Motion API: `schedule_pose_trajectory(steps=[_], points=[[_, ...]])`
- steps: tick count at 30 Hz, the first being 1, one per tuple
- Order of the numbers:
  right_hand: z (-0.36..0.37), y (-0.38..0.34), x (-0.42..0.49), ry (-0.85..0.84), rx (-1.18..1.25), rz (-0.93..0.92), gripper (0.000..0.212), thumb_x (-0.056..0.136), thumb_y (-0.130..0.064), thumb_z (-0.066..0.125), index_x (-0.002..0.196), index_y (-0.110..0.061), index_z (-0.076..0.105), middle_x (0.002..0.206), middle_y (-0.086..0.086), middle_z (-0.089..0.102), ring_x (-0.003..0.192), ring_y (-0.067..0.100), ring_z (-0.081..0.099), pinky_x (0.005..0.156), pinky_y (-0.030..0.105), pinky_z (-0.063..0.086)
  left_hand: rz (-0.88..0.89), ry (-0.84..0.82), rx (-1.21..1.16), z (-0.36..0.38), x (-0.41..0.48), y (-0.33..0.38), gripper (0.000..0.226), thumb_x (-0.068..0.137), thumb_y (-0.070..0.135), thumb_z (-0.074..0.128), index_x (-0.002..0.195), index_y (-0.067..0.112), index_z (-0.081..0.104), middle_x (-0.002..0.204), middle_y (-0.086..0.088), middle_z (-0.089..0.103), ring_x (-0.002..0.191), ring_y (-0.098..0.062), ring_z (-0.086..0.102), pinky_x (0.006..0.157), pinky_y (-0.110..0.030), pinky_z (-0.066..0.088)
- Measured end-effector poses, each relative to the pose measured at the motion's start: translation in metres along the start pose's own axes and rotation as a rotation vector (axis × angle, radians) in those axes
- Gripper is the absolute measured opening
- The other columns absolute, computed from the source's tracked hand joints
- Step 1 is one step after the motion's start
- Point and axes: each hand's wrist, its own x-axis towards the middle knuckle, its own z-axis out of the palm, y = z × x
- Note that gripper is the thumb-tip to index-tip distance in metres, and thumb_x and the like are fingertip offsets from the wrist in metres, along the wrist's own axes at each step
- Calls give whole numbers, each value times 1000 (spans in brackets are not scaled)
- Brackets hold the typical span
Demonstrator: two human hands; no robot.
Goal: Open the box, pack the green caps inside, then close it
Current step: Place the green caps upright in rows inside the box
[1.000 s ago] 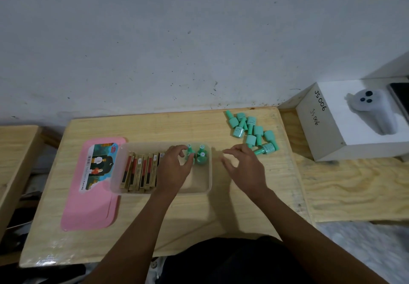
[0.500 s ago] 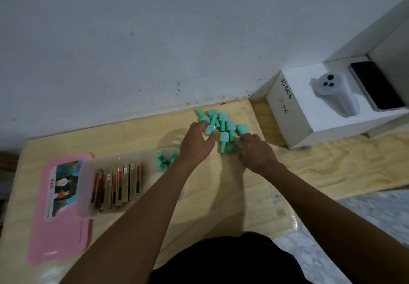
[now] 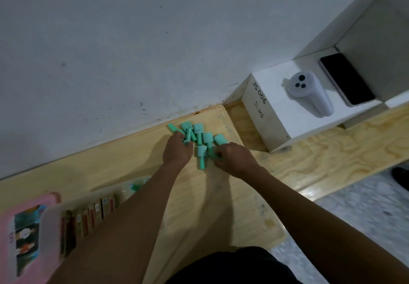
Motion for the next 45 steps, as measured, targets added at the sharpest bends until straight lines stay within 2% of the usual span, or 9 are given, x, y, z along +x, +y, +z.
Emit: schedule_pose_trajectory(steps=[5,10,14,18,21,25,35,38,45], points=[[4,12,-8,146,496,237,28,88,-32,66,111,-16,67,103,1,68,86,13,59,75,32,51,-3,0,18,2,4,-2,30,83,19,64,110,16,51,112,-10,64,102,-32,60,77,-36,45],[6,8,-17,233,730,322,38,89,-28,67,123,-14,64,107,1,67,89,10,59,85,33,54,53,-18,-2,-5,1,-1,37,83,13,64,119,14,55,118,-11,64,106,-31,60,81,-34,45],[2,0,-26,244,882,371,41,90,-30,65,130,-22,58,104,-2,66,92,10,62,78,26,55,122,-92,-120,-18,-11,-4,44,81,14,69,124,10,59,117,-14,64,102,-32,63,88,-34,51],[-4,-11,-35,261,1069,365,42,91,-28,65,131,-23,56,97,0,72,88,10,69,74,28,60,94,-180,-346,-40,-33,-8,40,85,18,69,123,11,57,105,-11,64,80,-27,68,65,-33,57],[-10,-24,-39,275,1177,359,39,89,-22,68,126,-18,59,95,4,70,88,14,69,77,33,60,66,-207,-469,-57,-52,-15,35,88,22,65,120,10,55,106,-13,67,90,-26,68,73,-42,60],[-19,-50,-47,258,1300,304,35,87,-17,71,120,-10,60,90,7,70,80,14,67,72,30,58,78,-190,-590,-81,-80,-28,23,91,22,63,111,14,56,101,-8,70,87,-21,69,71,-34,58],[-23,-132,-74,130,1265,90,19,86,-12,72,101,-15,61,83,5,72,76,13,70,82,37,60,138,38,-590,-136,-141,-90,3,86,29,68,86,27,66,100,-4,72,94,-18,68,82,-38,56],[-12,-148,-78,150,1098,22,18,85,-18,73,100,-20,63,85,4,74,79,12,71,83,36,59,158,122,-478,-145,-158,-106,9,86,29,68,90,21,68,92,1,69,78,-12,65,71,-25,49],[19,-172,-78,217,622,-15,22,80,-37,75,97,-23,70,88,-8,74,83,3,69,75,28,56,116,240,-354,-142,-175,-132,21,81,28,74,95,13,72,89,-8,68,75,-18,61,62,-21,46]])
